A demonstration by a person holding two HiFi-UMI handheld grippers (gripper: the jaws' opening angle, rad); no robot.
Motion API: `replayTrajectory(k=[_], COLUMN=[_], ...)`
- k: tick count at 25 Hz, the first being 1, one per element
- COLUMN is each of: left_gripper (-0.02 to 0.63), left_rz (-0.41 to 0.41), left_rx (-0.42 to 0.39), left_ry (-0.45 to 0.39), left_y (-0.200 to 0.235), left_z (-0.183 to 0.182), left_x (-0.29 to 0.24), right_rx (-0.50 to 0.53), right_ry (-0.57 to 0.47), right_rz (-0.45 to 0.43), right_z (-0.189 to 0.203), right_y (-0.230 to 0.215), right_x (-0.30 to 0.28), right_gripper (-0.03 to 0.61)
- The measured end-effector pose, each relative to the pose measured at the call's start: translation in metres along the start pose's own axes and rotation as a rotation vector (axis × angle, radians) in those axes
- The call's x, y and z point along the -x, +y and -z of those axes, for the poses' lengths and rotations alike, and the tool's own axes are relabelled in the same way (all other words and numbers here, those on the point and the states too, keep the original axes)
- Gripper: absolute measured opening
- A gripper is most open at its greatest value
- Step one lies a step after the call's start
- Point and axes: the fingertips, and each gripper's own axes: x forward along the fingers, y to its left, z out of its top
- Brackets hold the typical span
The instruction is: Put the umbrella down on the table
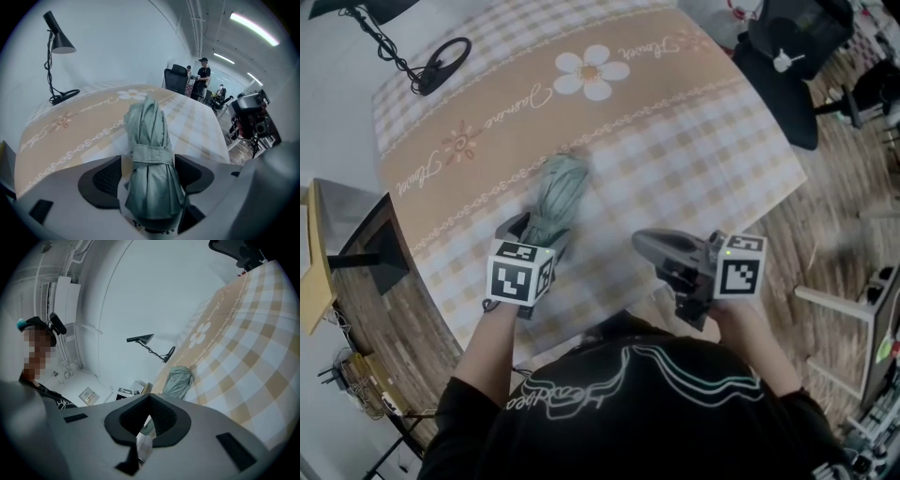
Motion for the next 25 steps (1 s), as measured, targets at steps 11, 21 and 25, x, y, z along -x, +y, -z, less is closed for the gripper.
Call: replayTrajectory(k=[11,21,25], left_gripper=[0.334,0.245,0.187], left_rz=[0.121,0.289,0.374], left_rx=[0.207,0.168,0.122], left_ry=[-0.197,-0.481,-0.58], left_y=[-0.018,-0.068,-0.095], left_z=[-0.018,-0.019,-0.007], left_x=[0.095,0.219,0.262], right_rx=[0.175,0.322,0.417], right_ry=[0.009,-0.078,-0.093], right_rz=[0.042,0.035,0.024], right_z=[0.017,0.042,0.061], right_y=[0.054,0.142,0.184], right_x=[-0.003,0.001,0.001], right_gripper=[0.011,0.011,0.011])
